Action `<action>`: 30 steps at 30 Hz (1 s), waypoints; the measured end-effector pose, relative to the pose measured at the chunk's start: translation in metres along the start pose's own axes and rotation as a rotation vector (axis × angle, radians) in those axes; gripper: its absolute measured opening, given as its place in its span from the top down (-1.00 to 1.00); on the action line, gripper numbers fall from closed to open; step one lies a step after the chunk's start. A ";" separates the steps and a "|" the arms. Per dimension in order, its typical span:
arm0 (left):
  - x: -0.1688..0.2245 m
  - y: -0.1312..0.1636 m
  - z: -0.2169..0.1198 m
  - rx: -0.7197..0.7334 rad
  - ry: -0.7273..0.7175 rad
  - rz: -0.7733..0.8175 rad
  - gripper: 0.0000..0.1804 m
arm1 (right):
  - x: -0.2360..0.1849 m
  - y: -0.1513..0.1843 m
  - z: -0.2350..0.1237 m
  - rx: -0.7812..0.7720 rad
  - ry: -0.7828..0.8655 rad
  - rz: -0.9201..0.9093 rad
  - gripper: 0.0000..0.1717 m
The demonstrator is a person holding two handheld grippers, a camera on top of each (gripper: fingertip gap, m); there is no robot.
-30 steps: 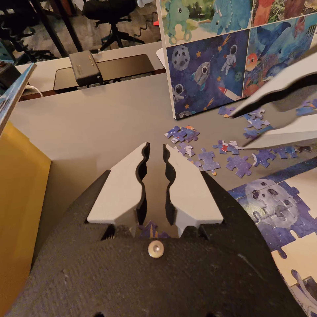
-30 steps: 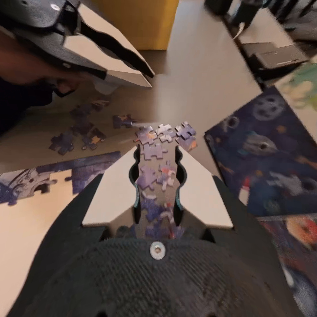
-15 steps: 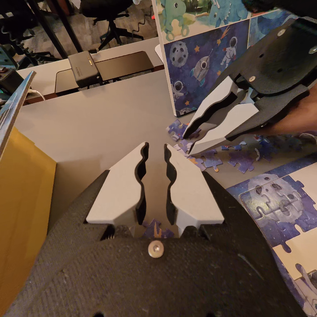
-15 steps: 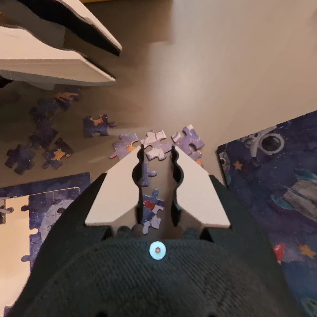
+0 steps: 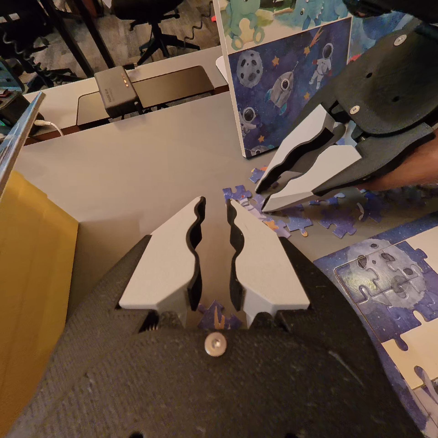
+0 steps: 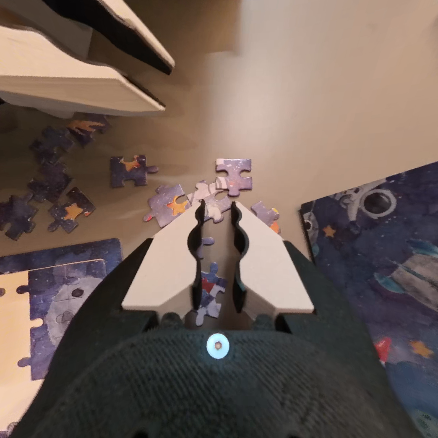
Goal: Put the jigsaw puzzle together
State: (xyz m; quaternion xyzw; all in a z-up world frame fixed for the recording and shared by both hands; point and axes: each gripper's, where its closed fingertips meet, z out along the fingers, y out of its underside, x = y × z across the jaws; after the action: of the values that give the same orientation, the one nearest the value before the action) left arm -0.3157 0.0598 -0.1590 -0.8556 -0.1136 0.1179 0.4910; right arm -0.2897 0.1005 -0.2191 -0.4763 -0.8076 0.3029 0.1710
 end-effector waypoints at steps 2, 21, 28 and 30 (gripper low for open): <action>0.000 0.000 0.000 0.001 0.000 -0.001 0.82 | -0.003 0.000 -0.001 0.001 0.002 -0.006 0.77; -0.005 0.002 0.000 -0.007 -0.015 -0.008 0.82 | 0.003 0.010 -0.013 0.031 0.030 0.046 0.81; -0.004 0.002 0.000 -0.007 -0.012 -0.005 0.82 | -0.018 0.012 -0.011 -0.005 -0.060 0.024 0.82; -0.003 0.002 0.000 -0.007 -0.012 -0.004 0.82 | -0.014 0.008 -0.013 0.008 -0.018 0.001 0.80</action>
State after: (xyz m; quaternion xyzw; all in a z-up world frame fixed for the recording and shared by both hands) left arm -0.3188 0.0578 -0.1601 -0.8563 -0.1186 0.1216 0.4878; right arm -0.2705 0.0958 -0.2147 -0.4732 -0.8076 0.3106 0.1656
